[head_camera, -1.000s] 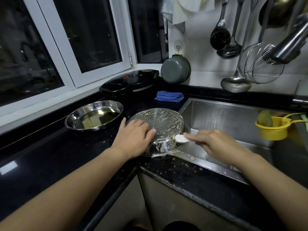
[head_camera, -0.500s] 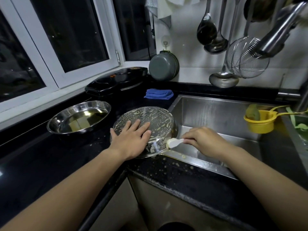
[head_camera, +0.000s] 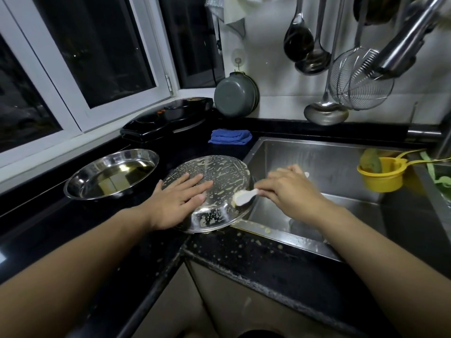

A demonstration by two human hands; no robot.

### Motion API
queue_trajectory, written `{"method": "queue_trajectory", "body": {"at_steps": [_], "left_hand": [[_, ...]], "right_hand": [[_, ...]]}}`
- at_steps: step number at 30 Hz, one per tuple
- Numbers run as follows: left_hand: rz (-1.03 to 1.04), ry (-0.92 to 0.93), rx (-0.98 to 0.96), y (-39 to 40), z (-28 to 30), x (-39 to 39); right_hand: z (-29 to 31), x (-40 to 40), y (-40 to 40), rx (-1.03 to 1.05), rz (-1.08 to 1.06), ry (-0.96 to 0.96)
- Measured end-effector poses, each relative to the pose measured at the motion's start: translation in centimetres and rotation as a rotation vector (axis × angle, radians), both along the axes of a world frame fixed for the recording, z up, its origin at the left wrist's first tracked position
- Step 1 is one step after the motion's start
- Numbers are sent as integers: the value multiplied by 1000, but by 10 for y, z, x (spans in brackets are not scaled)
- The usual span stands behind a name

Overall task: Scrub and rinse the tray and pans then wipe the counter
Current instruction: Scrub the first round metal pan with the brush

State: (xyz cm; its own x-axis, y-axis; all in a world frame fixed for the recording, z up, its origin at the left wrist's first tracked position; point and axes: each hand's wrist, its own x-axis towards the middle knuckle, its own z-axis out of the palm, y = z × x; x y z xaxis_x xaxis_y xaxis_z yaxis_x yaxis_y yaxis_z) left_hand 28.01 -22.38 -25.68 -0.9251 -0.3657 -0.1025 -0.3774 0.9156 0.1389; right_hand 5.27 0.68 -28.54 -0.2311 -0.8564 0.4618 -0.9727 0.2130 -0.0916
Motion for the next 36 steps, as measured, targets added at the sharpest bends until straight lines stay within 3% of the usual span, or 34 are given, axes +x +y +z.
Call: {"method": "queue_trajectory", "body": {"at_steps": [3, 7, 11, 15, 19, 22, 26, 31, 36], "left_hand": [[-5, -4, 33, -1, 6, -3], [53, 68, 55, 6, 17, -18], [95, 158, 15, 23, 11, -30], [125, 158, -36, 36, 5, -36], [122, 122, -42, 40, 1, -34], [117, 109, -45, 43, 2, -33], [63, 16, -87, 46, 1, -30], [-59, -126, -144, 21, 21, -20], [-126, -289, 46, -13, 45, -7]], "right_hand": [[-5, -1, 0, 141, 46, -16], [-3, -10, -4, -4, -19, -32], [-8, -15, -2, 159, -5, -35], [-7, -22, -5, 31, -27, -44], [-12, -22, -1, 131, -52, -36], [-9, -22, -4, 23, -75, -105], [-14, -25, -2, 166, -60, -118], [-13, -26, 4, 73, -96, -164], [-16, -10, -2, 7, 0, -161]]}}
